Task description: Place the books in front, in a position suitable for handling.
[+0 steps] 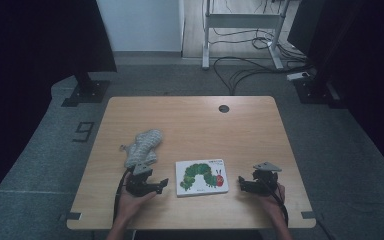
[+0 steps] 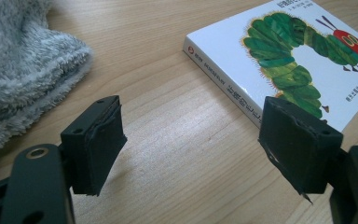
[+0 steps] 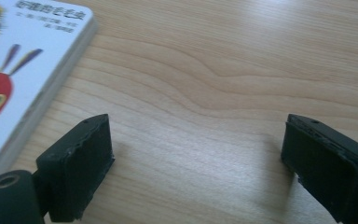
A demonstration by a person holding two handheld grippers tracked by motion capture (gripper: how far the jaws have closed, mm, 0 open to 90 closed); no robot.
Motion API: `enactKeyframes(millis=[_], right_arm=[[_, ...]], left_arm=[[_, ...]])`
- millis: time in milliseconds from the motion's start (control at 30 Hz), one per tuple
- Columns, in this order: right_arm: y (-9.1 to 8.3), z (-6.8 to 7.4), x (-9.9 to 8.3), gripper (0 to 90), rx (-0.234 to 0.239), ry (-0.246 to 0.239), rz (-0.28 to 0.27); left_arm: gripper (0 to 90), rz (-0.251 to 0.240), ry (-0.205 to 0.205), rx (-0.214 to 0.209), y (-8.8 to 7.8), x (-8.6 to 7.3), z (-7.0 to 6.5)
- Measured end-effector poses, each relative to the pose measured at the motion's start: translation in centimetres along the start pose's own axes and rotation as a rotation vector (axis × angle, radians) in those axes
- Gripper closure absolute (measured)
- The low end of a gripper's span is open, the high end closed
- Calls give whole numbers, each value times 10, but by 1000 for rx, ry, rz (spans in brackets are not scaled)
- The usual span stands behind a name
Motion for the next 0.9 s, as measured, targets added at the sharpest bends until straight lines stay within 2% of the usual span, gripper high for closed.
enactKeyframes(millis=[133, 167, 467, 500, 567, 633, 900], right_arm=[[-2, 2, 0, 105, 33, -8, -13], [-4, 4, 0, 119, 46, -17, -25], [-10, 17, 1, 139, 102, -73, -72], [-11, 23, 1, 141, 123, -89, -78], [-11, 25, 1, 142, 130, -98, -80], [-11, 35, 1, 142, 157, -135, -83], [-10, 52, 0, 148, 219, -174, -82]], left_arm=[[224, -1, 5, -8, 0, 0, -3], [224, 2, 14, -9, 1, 1, -5], [220, 8, 11, -13, 3, 1, -5], [219, 8, 8, -14, 3, 1, -5], [219, 8, 8, -13, 2, 1, -4], [220, 5, -2, -11, 1, 1, -2], [221, 7, -12, -7, 1, 1, 2]])
Point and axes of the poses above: each handheld gripper's, and its own axes: y roughly forward along the jaws, x roughly out of its top, z roughly to its left, the point moved 3 cm from there along y, roughly forward along the jaws, and after that the axes turned 11 degrees about z, right-handed, at the moved point
